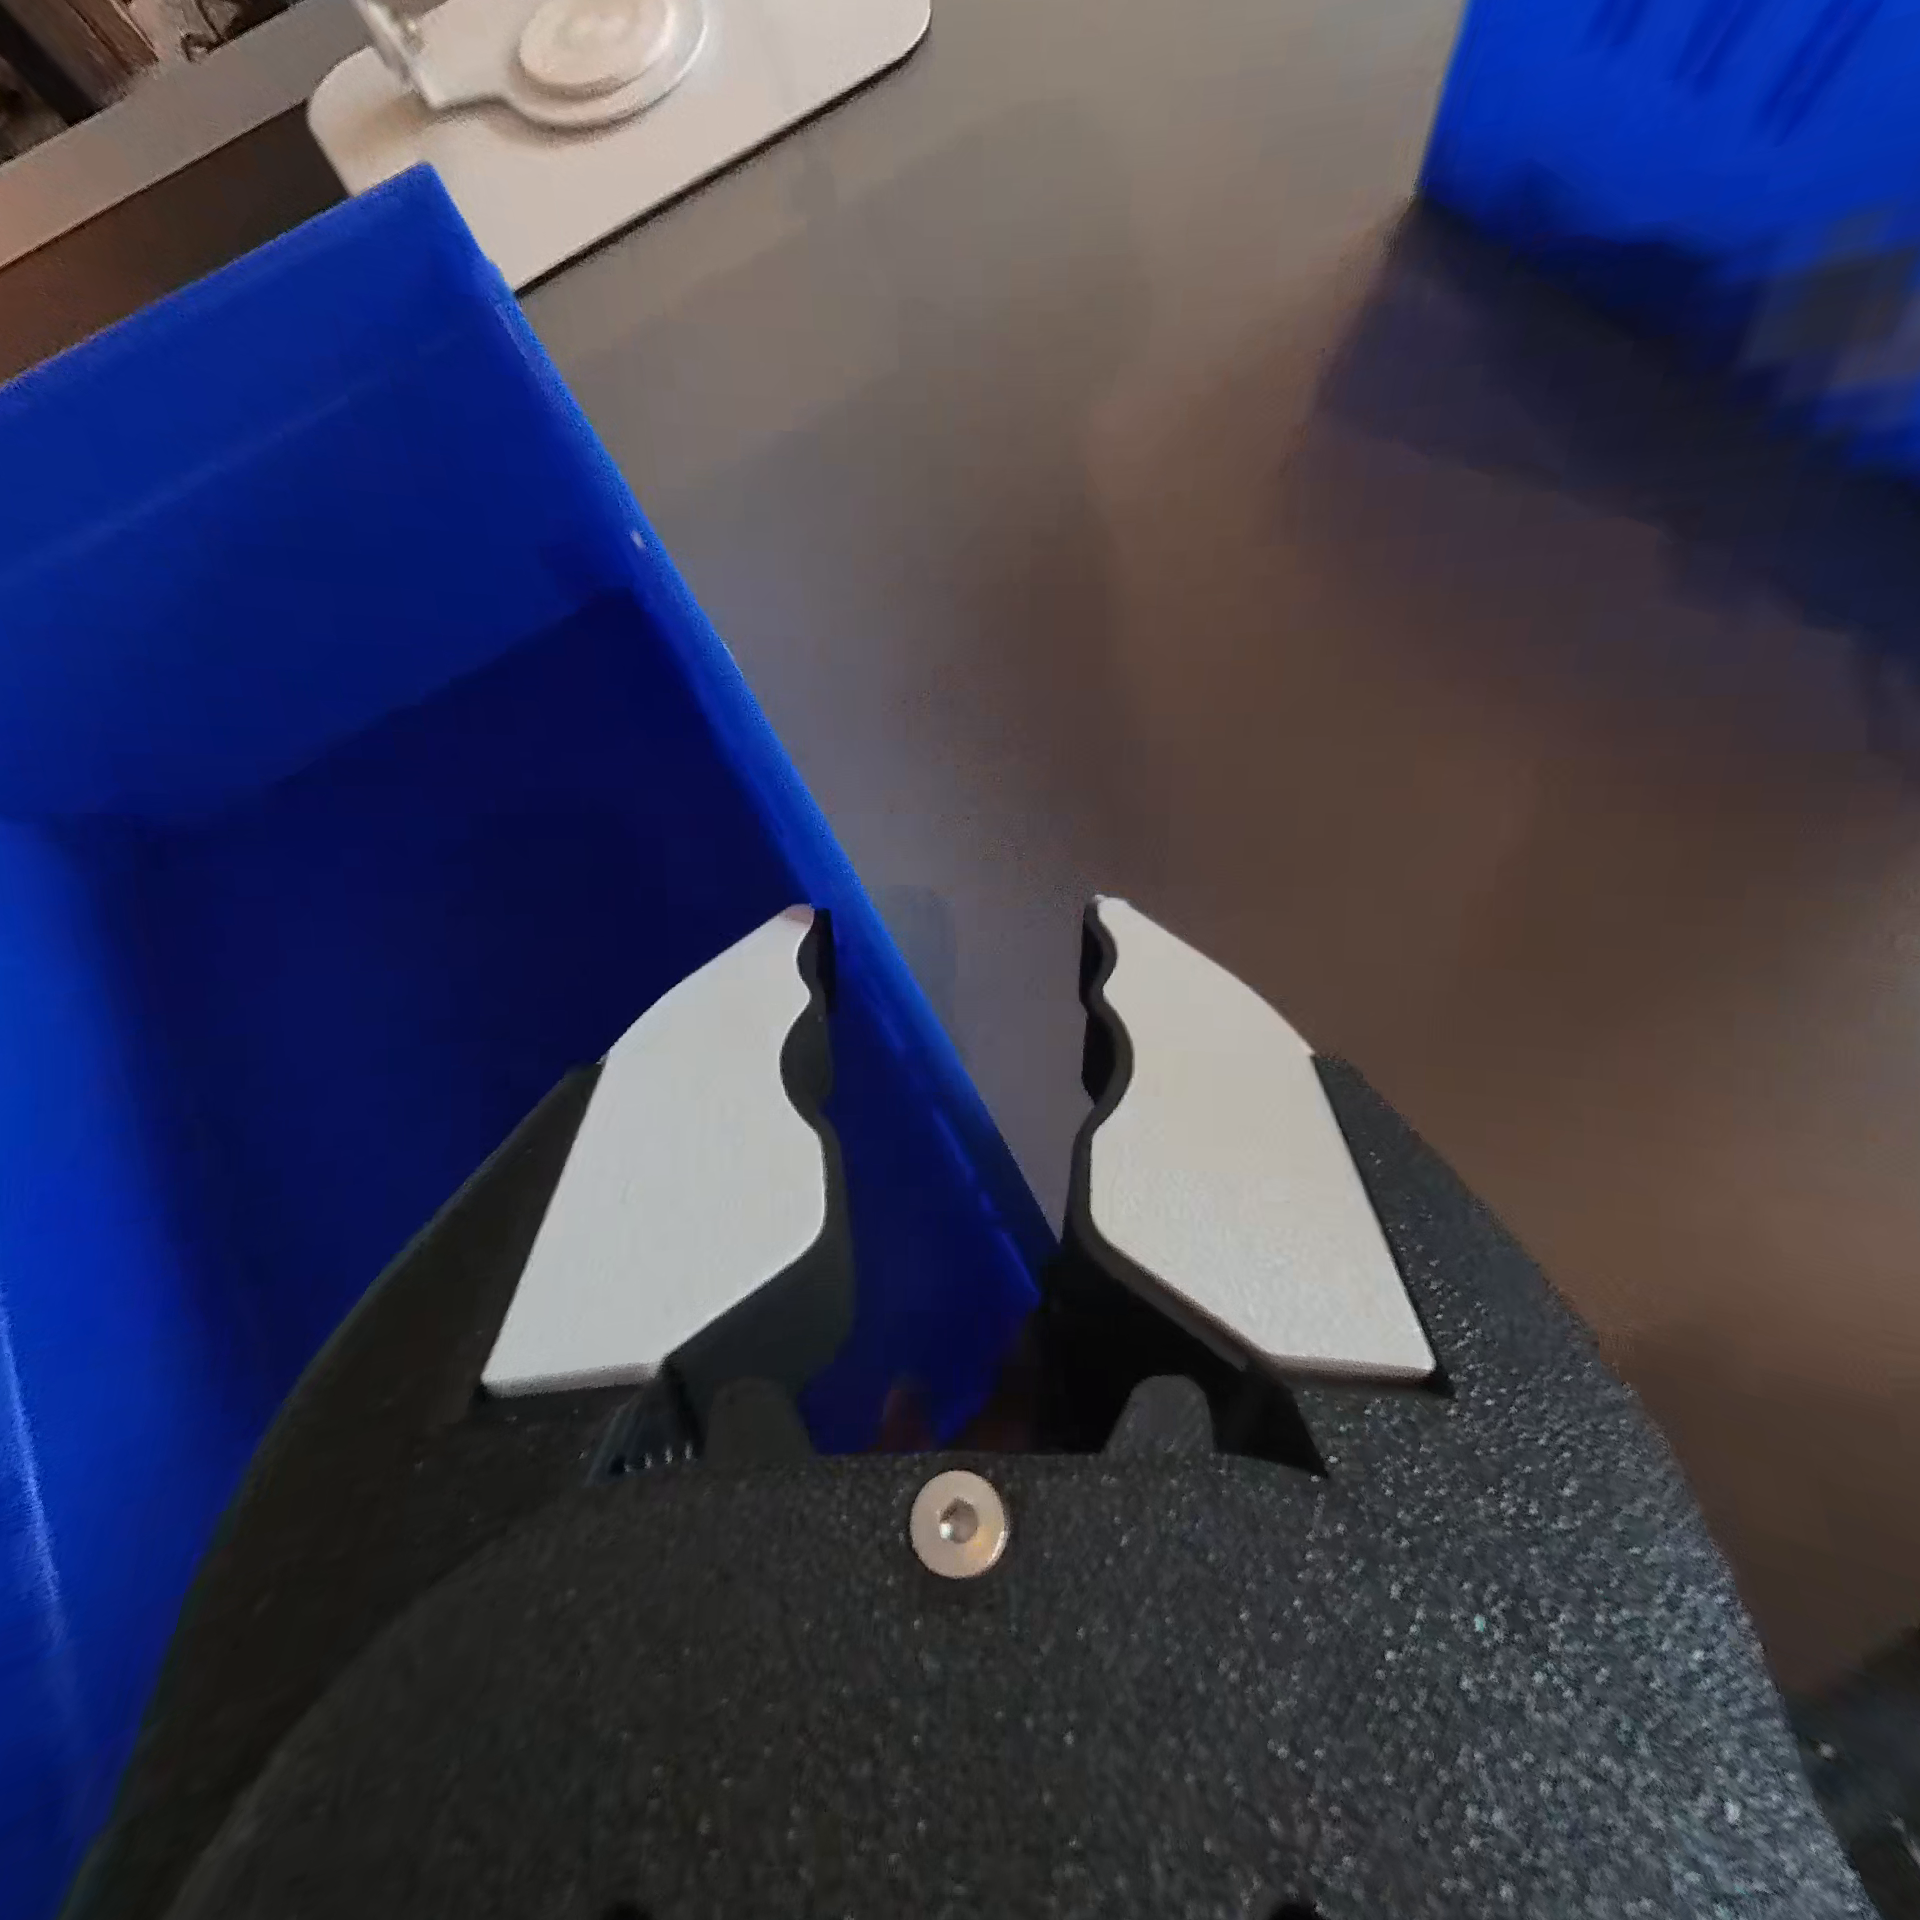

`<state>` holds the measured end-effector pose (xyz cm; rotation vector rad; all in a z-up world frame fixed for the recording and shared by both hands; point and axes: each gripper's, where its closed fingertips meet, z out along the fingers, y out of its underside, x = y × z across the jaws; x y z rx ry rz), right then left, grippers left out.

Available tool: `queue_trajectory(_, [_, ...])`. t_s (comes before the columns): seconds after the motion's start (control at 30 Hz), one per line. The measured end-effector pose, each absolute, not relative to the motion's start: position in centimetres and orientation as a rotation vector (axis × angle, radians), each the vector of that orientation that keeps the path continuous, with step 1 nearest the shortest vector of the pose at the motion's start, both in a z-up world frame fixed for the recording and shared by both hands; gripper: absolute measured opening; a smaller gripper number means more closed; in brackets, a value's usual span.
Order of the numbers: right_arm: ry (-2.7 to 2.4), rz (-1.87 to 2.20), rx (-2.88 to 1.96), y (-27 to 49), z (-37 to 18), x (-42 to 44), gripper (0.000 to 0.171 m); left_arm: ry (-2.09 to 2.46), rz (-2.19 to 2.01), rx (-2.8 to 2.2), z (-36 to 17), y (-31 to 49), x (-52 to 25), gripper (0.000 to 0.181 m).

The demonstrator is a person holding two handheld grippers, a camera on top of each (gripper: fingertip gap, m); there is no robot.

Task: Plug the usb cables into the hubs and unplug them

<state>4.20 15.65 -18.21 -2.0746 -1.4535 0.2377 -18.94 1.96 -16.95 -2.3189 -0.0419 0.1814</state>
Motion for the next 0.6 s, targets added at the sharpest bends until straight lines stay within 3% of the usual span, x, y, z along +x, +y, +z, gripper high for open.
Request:
queue_trajectory(0.4, [-1.508,0.548,-1.971,8.6,-17.6,-3.7,0.028,0.037,-0.101,-2.268,-16.6,6.8,-9.5,0.048])
queue_trajectory(0.6, [-1.463,0.610,-1.973,7.7,-17.3,-5.0,0.032,-0.020,-0.164,-2.231,-16.2,7.7,-8.5,0.052])
